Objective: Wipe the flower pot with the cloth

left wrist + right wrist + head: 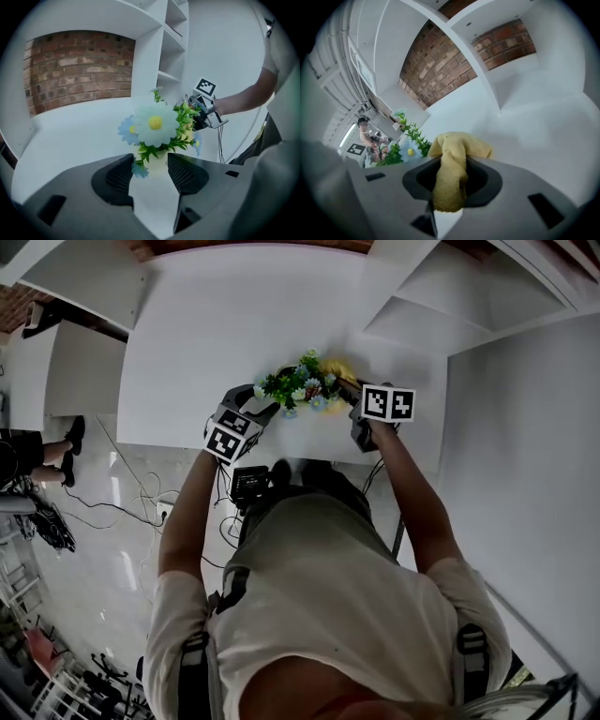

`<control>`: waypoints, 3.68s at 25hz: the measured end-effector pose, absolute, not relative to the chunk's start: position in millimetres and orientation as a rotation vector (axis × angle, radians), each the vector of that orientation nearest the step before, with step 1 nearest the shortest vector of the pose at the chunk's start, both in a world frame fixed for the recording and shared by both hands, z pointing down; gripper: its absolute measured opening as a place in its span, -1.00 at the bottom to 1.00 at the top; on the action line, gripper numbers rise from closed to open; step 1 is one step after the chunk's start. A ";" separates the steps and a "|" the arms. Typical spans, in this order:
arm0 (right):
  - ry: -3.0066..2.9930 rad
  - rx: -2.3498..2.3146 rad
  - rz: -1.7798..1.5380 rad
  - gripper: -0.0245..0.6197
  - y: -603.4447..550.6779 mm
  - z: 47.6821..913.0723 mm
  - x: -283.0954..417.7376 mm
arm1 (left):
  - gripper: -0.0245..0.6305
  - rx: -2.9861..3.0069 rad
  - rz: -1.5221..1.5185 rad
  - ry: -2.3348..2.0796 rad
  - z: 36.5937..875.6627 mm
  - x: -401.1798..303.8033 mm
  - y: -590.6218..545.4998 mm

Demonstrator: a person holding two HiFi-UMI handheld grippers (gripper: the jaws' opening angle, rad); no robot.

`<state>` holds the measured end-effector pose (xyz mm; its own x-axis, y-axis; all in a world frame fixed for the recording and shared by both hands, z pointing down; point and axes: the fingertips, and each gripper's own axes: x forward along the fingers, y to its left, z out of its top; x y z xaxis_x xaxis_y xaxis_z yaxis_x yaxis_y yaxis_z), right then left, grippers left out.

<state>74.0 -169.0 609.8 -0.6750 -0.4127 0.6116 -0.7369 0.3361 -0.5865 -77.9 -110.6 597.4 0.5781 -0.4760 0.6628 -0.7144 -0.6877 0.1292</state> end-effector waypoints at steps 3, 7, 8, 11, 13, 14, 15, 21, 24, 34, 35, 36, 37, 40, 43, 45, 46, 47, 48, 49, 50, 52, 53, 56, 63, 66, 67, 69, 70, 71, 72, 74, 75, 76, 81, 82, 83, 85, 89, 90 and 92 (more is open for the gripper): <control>-2.263 0.938 1.289 -0.59 -169.7 617.4 64.9 | -0.21 2.390 0.922 -0.972 608.4 -71.6 -114.1; -2.268 0.872 1.317 -0.59 -167.0 625.6 59.7 | -0.21 2.357 0.939 -0.970 614.0 -60.5 -114.3; -2.271 0.864 1.329 -0.59 -166.7 627.0 59.3 | -0.23 2.343 0.923 -0.980 614.2 -59.7 -113.9; -2.270 0.859 1.357 -0.59 -164.5 629.4 58.5 | -0.38 2.318 0.862 -1.024 614.9 -57.2 -111.7; -2.260 0.871 1.361 -0.58 -157.8 630.6 58.0 | -0.44 2.306 0.820 -1.059 615.7 -55.3 -108.9; -2.255 0.880 1.363 -0.58 -153.4 631.2 57.8 | -0.45 2.301 0.796 -1.074 616.4 -54.7 -107.9; -2.248 0.889 1.366 -0.58 -148.7 631.9 57.7 | -0.45 2.295 0.770 -1.085 617.0 -54.3 -107.2; -2.190 0.956 1.399 -0.57 -113.9 634.3 47.6 | -0.41 2.338 0.668 -1.058 618.7 -51.4 -102.2; -2.160 0.993 1.406 -0.56 -99.2 633.2 42.8 | -0.41 2.394 0.653 -0.975 611.6 -51.7 -95.9; -2.134 1.247 1.369 -0.56 -128.6 608.3 69.4 | 0.06 2.593 0.786 -0.655 592.6 -61.7 -128.0; -2.130 1.254 1.369 -0.56 -130.3 609.3 67.4 | 0.06 2.596 0.798 -0.641 594.7 -58.8 -129.6; -2.125 1.257 1.371 -0.56 -131.2 610.6 64.9 | 0.06 2.597 0.806 -0.631 597.1 -55.9 -130.3; -2.121 1.259 1.375 -0.56 -131.0 611.8 62.3 | 0.06 2.597 0.808 -0.628 599.0 -52.7 -130.2; -2.109 1.247 1.383 -0.56 -125.7 615.8 56.1 | 0.06 2.589 0.771 -0.672 600.7 -44.7 -130.6; -2.100 1.227 1.417 -0.56 -115.3 621.8 51.0 | 0.06 2.565 0.717 -0.743 599.0 -43.9 -130.5; -2.099 1.204 1.471 -0.56 -105.8 624.9 44.6 | 0.06 2.550 0.700 -0.783 598.5 -43.9 -128.8; -2.101 1.190 1.497 -0.56 -101.1 626.0 39.8 | 0.06 2.535 0.695 -0.804 599.3 -44.3 -127.4; -2.103 1.175 1.516 -0.56 -96.9 627.0 34.4 | 0.06 2.512 0.692 -0.829 600.3 -45.2 -126.0; -2.105 1.159 1.530 -0.56 -93.6 628.0 29.1 | 0.06 2.491 0.687 -0.858 600.1 -46.0 -124.8; -2.106 1.146 1.539 -0.56 -91.0 629.0 24.9 | 0.06 2.475 0.679 -0.887 599.2 -45.9 -123.4; -2.104 1.137 1.544 -0.56 -89.2 630.0 22.5 | 0.06 2.462 0.673 -0.907 598.7 -45.1 -121.1; -2.098 1.135 1.549 -0.56 -88.2 631.0 22.4 | 0.03 2.451 0.675 -0.908 598.5 -43.0 -113.8; -2.097 1.137 1.552 -0.56 -88.9 630.5 23.8 | 0.03 2.452 0.681 -0.891 598.0 -42.9 -110.0; -2.109 1.146 1.552 -0.56 -95.5 625.5 32.2 | 0.03 2.498 0.700 -0.832 590.1 -48.6 -104.6; -2.138 1.177 1.521 -0.56 -115.1 617.4 48.0 | 0.07 2.598 0.839 -0.657 584.8 -50.0 -122.8; -2.143 1.173 1.518 -0.56 -118.0 618.0 44.3 | 0.08 2.607 0.906 -0.618 594.8 -40.3 -123.6; -2.143 1.169 1.518 -0.56 -117.2 619.0 42.2 | 0.08 2.606 0.900 -0.636 597.1 -38.0 -124.0; -2.143 1.157 1.524 -0.56 -112.6 620.9 37.9 | 0.08 2.596 0.867 -0.694 598.5 -36.0 -124.9; -2.145 1.147 1.529 -0.56 -109.2 621.4 35.6 | 0.08 2.589 0.848 -0.727 598.1 -35.2 -124.7; -2.148 1.136 1.535 -0.56 -105.4 621.5 33.4 | 0.08 2.580 0.831 -0.760 597.3 -33.9 -124.1; -2.150 1.124 1.540 -0.56 -101.6 621.3 31.4 | 0.08 2.568 0.816 -0.796 596.6 -32.2 -123.3; -2.151 1.104 1.555 -0.56 -96.4 621.2 26.2 | 0.08 2.530 0.785 -0.873 595.7 -29.9 -122.6; -2.150 1.098 1.561 -0.56 -95.3 621.7 22.7 | 0.08 2.504 0.759 -0.915 595.4 -30.4 -123.1; -2.150 1.093 1.563 -0.56 -94.7 622.3 19.3 | 0.08 2.474 0.717 -0.953 594.7 -32.3 -123.4; -2.148 1.106 1.526 -0.56 -94.6 622.1 18.8 | 0.08 2.401 0.559 -0.940 590.4 -44.2 -109.7; -2.148 1.113 1.524 -0.56 -96.6 621.6 22.7 | 0.08 2.422 0.586 -0.897 590.4 -44.0 -105.0; -2.149 1.122 1.521 -0.56 -99.4 621.1 27.3 | 0.08 2.443 0.618 -0.855 590.0 -44.4 -101.5; -2.152 1.146 1.515 -0.56 -106.6 619.4 36.3 | 0.08 2.473 0.659 -0.809 587.9 -49.0 -101.6; -2.163 1.176 1.497 -0.56 -122.0 615.1 46.5 | 0.08 2.502 0.697 -0.758 589.0 -53.2 -114.9; -2.162 1.175 1.491 -0.56 -124.1 614.9 46.6 | 0.08 2.506 0.730 -0.725 592.5 -50.4 -115.3; -2.156 1.161 1.484 -0.56 -124.1 616.3 43.4 | 0.08 2.512 0.806 -0.678 600.6 -45.3 -112.8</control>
